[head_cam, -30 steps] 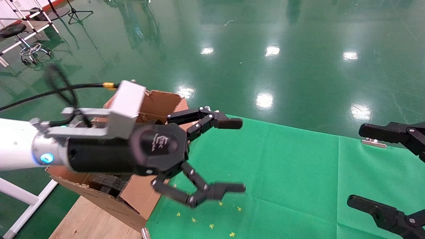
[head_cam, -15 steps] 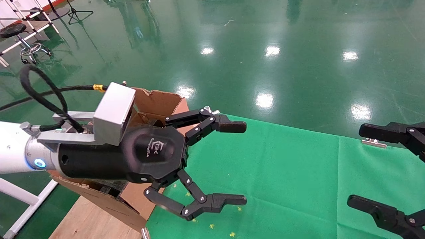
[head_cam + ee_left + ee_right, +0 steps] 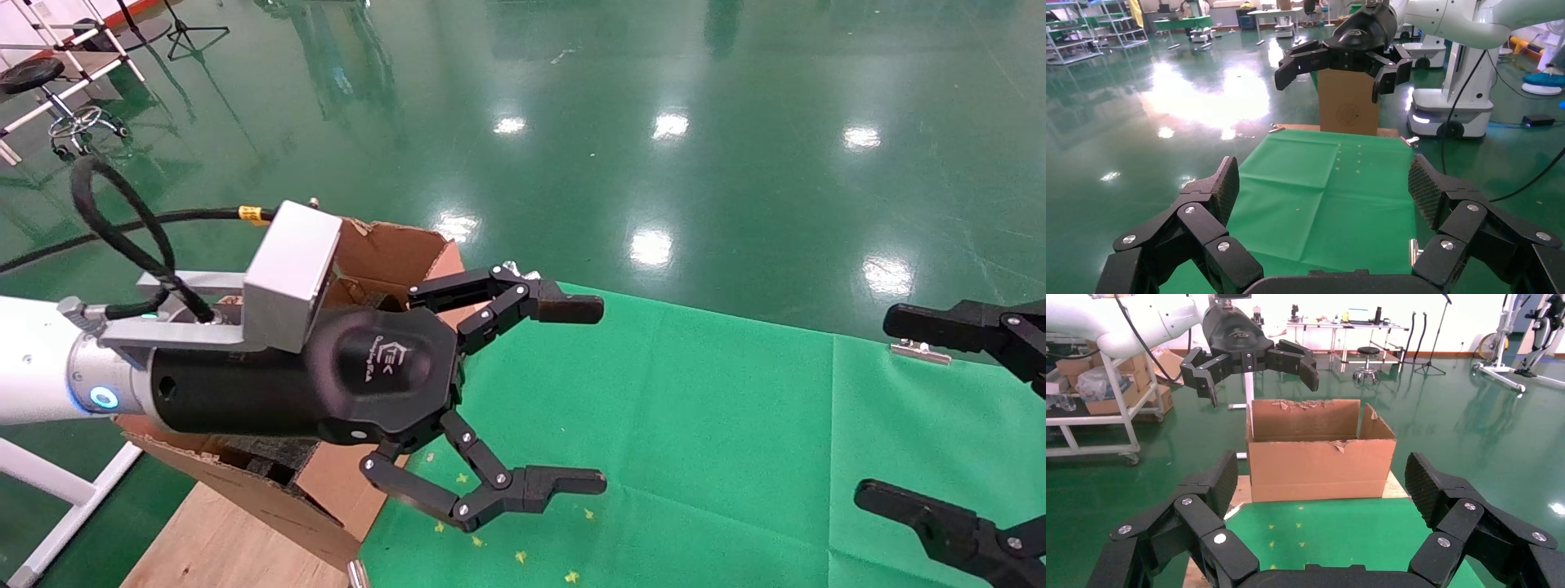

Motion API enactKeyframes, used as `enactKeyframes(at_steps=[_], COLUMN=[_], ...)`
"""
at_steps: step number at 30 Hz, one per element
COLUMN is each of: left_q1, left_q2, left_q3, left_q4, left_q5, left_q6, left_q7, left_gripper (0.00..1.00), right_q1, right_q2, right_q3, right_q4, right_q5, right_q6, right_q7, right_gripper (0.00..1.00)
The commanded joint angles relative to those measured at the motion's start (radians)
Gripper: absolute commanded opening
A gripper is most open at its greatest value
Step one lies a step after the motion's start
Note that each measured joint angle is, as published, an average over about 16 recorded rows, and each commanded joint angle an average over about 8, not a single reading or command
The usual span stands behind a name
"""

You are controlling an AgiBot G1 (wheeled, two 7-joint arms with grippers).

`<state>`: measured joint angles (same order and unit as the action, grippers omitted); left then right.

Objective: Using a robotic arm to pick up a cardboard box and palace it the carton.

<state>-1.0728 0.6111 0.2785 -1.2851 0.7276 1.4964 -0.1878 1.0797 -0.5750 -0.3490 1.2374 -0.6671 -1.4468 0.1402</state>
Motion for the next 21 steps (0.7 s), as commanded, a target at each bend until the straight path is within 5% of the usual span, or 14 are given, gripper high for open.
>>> enactKeyframes(at_steps=[1,21], left_q1=[-0.001,-0.003], left_q2=[0.0,0.0], left_q3=[0.0,0.002], left_q4=[0.001,0.003], left_q5=[0.001,0.006], left_q6=[-0.001,-0.002], left_q7=[0.0,-0.002], left_gripper=[1.0,1.0], right_q1=[0.0,0.0], right_q2=[0.0,0.0], right_q3=[0.0,0.0], right_q4=[0.0,0.0], right_q5=[0.0,0.0], right_q6=[0.0,0.0], right_q7=[0.0,0.0], right_gripper=[1.0,1.0])
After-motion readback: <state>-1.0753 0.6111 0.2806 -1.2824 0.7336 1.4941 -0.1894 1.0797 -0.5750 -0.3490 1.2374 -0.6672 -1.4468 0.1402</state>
